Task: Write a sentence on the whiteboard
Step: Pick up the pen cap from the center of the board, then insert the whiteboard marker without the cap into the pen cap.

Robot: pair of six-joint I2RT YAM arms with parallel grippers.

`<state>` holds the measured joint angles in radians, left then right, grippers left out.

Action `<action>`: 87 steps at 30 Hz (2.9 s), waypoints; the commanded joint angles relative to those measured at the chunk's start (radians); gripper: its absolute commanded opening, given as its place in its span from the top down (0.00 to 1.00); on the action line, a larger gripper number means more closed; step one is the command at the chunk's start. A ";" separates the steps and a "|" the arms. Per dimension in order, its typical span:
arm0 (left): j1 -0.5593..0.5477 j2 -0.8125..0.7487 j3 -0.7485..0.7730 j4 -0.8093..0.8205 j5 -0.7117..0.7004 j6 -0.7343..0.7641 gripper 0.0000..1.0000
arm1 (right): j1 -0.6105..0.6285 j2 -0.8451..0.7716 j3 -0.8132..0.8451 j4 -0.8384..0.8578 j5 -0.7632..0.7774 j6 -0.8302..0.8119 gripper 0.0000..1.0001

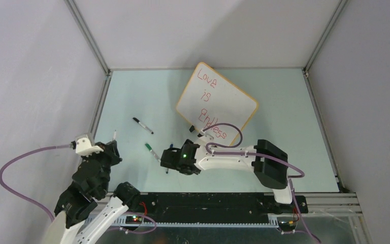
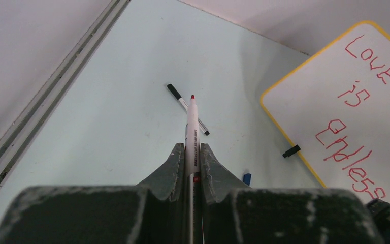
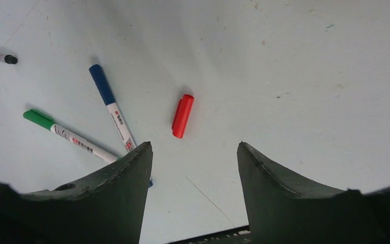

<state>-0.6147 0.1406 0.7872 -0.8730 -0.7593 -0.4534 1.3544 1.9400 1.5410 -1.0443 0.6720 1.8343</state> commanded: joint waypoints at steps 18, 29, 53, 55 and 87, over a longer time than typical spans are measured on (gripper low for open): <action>0.004 -0.055 -0.025 0.058 -0.001 0.003 1.00 | -0.124 0.222 0.127 0.100 -0.258 -0.029 0.53; 0.004 -0.044 -0.036 0.078 0.076 0.028 1.00 | -0.100 0.129 0.101 0.083 -0.111 -0.151 1.00; 0.002 0.324 0.032 0.221 0.951 0.188 1.00 | 0.138 -0.822 -0.891 1.026 0.282 -2.061 1.00; 0.004 0.340 0.023 0.247 0.987 0.187 1.00 | 0.101 -0.931 -1.001 1.223 0.148 -2.189 1.00; 0.009 0.438 -0.087 0.369 1.327 0.135 1.00 | -0.309 -0.879 -0.850 1.056 -0.921 -2.404 1.00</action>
<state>-0.6121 0.5697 0.7044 -0.5396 0.5125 -0.2996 1.0256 1.0924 0.7246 -0.1020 -0.2745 -0.5068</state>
